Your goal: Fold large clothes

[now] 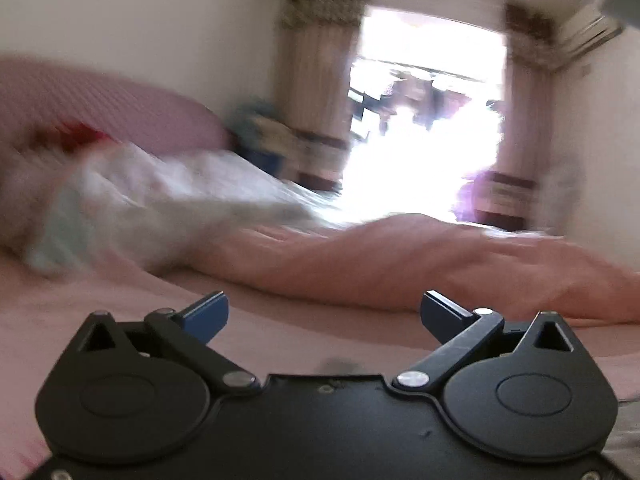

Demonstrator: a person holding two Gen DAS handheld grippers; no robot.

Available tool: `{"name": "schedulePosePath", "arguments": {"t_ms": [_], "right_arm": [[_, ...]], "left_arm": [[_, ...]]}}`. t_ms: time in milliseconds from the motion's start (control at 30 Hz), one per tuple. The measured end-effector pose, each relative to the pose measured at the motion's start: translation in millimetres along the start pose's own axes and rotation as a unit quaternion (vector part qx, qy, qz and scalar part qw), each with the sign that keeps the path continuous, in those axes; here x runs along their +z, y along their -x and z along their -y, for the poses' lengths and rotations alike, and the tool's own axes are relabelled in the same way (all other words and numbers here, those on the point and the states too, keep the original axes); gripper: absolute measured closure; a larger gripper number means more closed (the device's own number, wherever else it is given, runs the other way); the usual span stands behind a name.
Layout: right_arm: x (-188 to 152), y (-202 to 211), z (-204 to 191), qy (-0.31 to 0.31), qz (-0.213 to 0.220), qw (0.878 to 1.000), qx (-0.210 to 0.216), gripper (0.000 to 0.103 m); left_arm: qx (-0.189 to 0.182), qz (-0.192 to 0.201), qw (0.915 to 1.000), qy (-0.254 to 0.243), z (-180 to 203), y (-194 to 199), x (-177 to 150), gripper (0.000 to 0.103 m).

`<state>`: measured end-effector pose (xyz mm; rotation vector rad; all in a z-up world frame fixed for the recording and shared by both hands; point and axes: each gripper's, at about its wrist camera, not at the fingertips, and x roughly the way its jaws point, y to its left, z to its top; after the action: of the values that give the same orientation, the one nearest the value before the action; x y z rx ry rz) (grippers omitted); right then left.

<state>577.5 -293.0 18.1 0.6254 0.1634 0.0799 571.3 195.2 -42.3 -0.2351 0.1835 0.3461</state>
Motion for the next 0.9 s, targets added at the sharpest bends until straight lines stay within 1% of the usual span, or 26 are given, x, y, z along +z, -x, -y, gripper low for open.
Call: {"name": "schedulePosePath", "arguments": {"t_ms": [33, 67, 100, 133, 167, 200, 233, 267, 333, 367, 400, 433, 467, 533, 567, 600, 667, 700, 733, 767, 800, 833, 867, 900], "right_arm": [[-10, -1, -14, 0.007, -0.030, 0.999, 0.037, 0.057], [-24, -3, -30, 0.024, -0.064, 0.996, 0.062, 0.057], [-39, -7, -47, 0.044, -0.099, 0.991, 0.077, 0.057], [-56, -11, -63, 0.062, -0.136, 0.984, 0.091, 0.057], [-74, -14, -75, 0.083, -0.165, 0.977, 0.105, 0.057], [-88, -15, -85, 0.108, -0.179, 0.971, 0.119, 0.059], [-103, -15, -91, 0.134, -0.183, 0.967, 0.115, 0.059], [-115, -12, -94, 0.149, -0.183, 0.966, 0.101, 0.058], [-132, -24, -87, 0.157, -0.197, 0.965, 0.069, 0.057], [-138, -32, -85, 0.161, -0.204, 0.964, 0.065, 0.065], [-141, -38, -84, 0.170, -0.200, 0.963, 0.057, 0.076], [-141, -37, -80, 0.191, -0.185, 0.963, 0.035, 0.080], [-133, -46, -77, 0.207, -0.174, 0.963, 0.012, 0.080], [-125, -40, -69, 0.219, -0.150, 0.963, -0.040, 0.079], [-117, -39, -62, 0.209, -0.142, 0.966, -0.052, 0.080], [-110, -39, -49, 0.187, -0.145, 0.970, -0.050, 0.086], [-100, -39, -30, 0.163, -0.149, 0.974, -0.050, 0.097], [-96, -38, -24, 0.167, -0.145, 0.973, -0.062, 0.101], [-94, -41, -19, 0.166, -0.142, 0.973, -0.070, 0.102], [-89, -48, -17, 0.161, -0.141, 0.974, -0.073, 0.102], [-86, -52, -9, 0.156, -0.140, 0.975, -0.076, 0.102], [-81, -53, -2, 0.146, -0.132, 0.977, -0.084, 0.102], [-79, -57, 5, 0.122, -0.118, 0.981, -0.093, 0.102], [-76, -55, 15, 0.089, -0.109, 0.986, -0.093, 0.102]], "left_arm": [[-0.032, -0.024, 0.9992, 0.002, 9, 5, -2, 0.000], [-0.068, -0.051, 0.9963, -0.016, 24, 3, -7, 0.000], [-0.102, -0.071, 0.9911, -0.048, 40, 1, -16, 0.000], [-0.116, -0.081, 0.9863, -0.084, 54, 0, -26, 0.000], [-0.113, -0.085, 0.9824, -0.122, 65, -2, -39, 0.000], [-0.097, -0.087, 0.9794, -0.154, 73, -5, -54, 0.000], [-0.083, -0.093, 0.9766, -0.175, 77, -11, -69, 0.000], [-0.078, -0.104, 0.9738, -0.187, 76, -18, -81, 0.000], [-0.071, -0.140, 0.9686, -0.193, 72, -38, -100, 0.000], [-0.065, -0.151, 0.9676, -0.192, 68, -47, -104, 0.000], [-0.062, -0.150, 0.9681, -0.191, 63, -52, -106, 0.000], [-0.061, -0.148, 0.9682, -0.193, 58, -53, -104, 0.000], [-0.056, -0.142, 0.9684, -0.198, 56, -53, -103, 0.000], [-0.021, -0.114, 0.9675, -0.225, 59, -52, -100, 0.000], [-0.007, -0.105, 0.9661, -0.236, 55, -53, -100, 0.000], [-0.003, -0.106, 0.9660, -0.236, 49, -55, -101, 0.000], [0.009, -0.109, 0.9697, -0.218, 40, -58, -95, 0.000], [0.018, -0.109, 0.9716, -0.209, 33, -59, -91, 0.000], [0.027, -0.107, 0.9726, -0.205, 25, -64, -88, 0.000], [0.044, -0.108, 0.9723, -0.202, 19, -69, -85, 0.000], [0.056, -0.115, 0.9724, -0.195, 10, -80, -85, 0.000], [0.053, -0.126, 0.9752, -0.174, 0, -85, -83, 0.000], [0.040, -0.141, 0.9789, -0.142, -11, -91, -80, 0.000], [0.030, -0.155, 0.9809, -0.114, -19, -94, -78, 0.000]]}}
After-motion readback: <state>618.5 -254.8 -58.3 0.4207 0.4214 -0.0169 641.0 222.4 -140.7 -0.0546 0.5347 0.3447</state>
